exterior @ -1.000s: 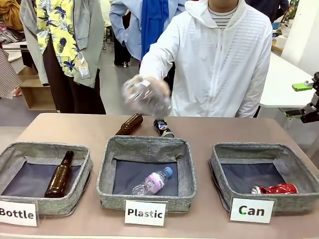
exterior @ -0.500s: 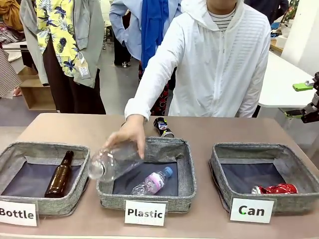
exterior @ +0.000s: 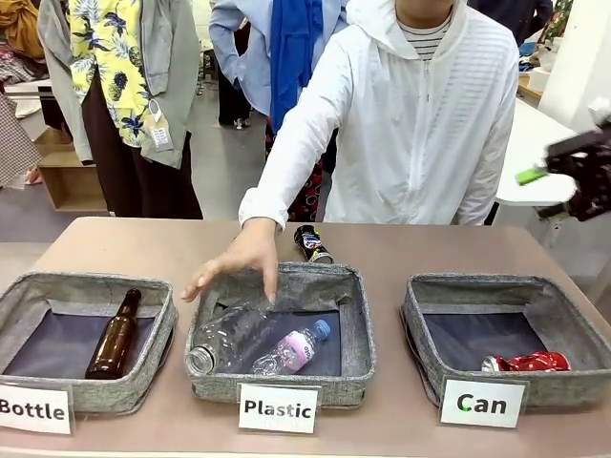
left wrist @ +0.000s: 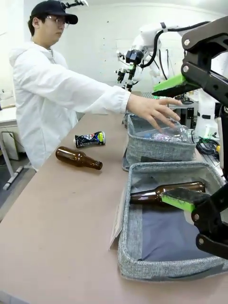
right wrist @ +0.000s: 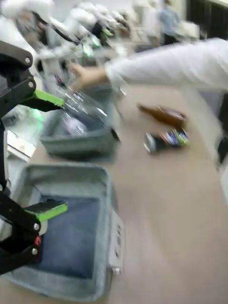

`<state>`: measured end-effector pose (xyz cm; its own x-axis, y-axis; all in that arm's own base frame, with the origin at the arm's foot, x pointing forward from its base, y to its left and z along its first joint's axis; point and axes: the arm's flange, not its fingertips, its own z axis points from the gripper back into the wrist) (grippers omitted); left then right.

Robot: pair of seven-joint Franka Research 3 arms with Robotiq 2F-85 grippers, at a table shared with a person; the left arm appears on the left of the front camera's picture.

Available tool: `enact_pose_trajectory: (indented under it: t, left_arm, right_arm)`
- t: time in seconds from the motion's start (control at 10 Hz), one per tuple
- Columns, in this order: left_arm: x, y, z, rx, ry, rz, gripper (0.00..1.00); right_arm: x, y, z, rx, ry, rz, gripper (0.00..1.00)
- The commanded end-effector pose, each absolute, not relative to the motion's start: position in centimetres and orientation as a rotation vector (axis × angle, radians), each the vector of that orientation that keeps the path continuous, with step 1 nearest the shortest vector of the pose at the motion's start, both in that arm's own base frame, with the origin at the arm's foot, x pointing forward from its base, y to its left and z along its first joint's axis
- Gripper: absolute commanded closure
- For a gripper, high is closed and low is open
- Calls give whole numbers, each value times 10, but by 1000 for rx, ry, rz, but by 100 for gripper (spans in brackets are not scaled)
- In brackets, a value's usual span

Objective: Sort the can waste into the basket.
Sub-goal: Pick up the can waste from the table and place it in the right Fabric basket.

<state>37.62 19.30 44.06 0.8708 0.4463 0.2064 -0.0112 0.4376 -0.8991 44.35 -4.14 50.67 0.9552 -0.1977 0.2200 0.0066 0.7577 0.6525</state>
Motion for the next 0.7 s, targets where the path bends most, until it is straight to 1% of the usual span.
enact_pose_trajectory:
  t: [0.0, 0.2, 0.3, 0.4, 0.5, 0.6]
  left_arm:
    - [374, 193, 442, -1084, -447, 296, 0]
    - [374, 193, 442, -1084, -447, 296, 0]
    - [374, 193, 442, -1084, -447, 296, 0]
    - [374, 193, 442, -1084, -447, 296, 0]
    - [374, 193, 442, -1084, -447, 296, 0]
    - [374, 193, 442, -1084, -447, 296, 0]
  right_arm:
    - [460, -14, 499, 196, -122, -307, 0]
    - [473, 21, 492, 57, -184, -274, 0]
    - [466, 37, 489, 33, -215, -148, 0]
    - [469, 13, 497, 252, -303, -226, 0]
    - [469, 13, 497, 252, -303, -226, 0]
    - [471, 29, 487, 121, -279, -207, 0]
